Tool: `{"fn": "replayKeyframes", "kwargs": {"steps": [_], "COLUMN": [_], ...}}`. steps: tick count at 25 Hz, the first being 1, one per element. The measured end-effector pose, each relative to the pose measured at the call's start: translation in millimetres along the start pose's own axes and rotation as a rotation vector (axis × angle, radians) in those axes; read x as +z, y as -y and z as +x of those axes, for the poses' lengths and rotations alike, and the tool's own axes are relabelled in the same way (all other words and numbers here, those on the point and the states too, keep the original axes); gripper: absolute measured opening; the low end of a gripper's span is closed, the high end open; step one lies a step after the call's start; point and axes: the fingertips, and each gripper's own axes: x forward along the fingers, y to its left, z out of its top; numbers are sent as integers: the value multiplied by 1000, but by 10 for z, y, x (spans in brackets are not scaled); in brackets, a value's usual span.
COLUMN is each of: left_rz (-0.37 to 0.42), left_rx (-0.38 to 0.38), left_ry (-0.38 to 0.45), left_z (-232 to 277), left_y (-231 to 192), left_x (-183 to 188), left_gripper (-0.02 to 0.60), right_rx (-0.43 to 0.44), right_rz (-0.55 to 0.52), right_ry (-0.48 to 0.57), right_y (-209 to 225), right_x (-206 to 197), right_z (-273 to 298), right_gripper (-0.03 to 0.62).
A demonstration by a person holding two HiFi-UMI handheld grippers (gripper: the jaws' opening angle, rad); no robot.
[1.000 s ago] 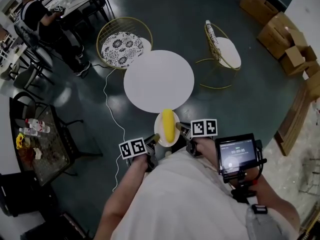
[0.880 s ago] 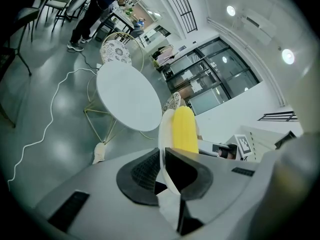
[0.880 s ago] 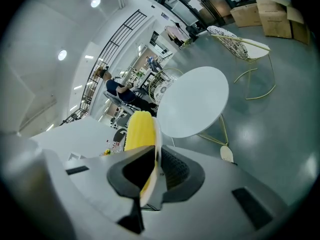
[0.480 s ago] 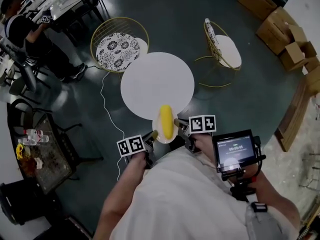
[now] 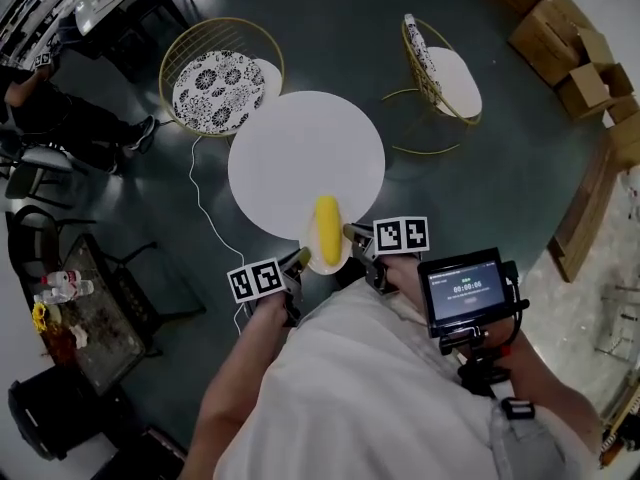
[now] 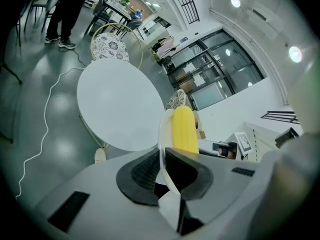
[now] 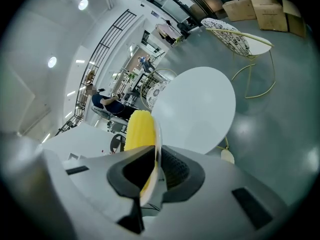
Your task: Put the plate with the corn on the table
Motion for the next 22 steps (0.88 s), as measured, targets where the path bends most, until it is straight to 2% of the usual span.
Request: {"fn": "replayKeyframes", "kwargs": {"steps": [6,22], "left_rz": [-32,-37], "left_rx": [17,58], "left_ry": [-14,-1], "left_z": [303,625], "left_y": [-142,-235], "left_x": [431,945], "left_gripper": [38,38], "right_rx": [0,18], "right_rz": [19,27], "right_ry": [-35,-66], "right_y": [166,326], "right_x": [439,963], "right_z": [333,671], "right_gripper": [49,49]}}
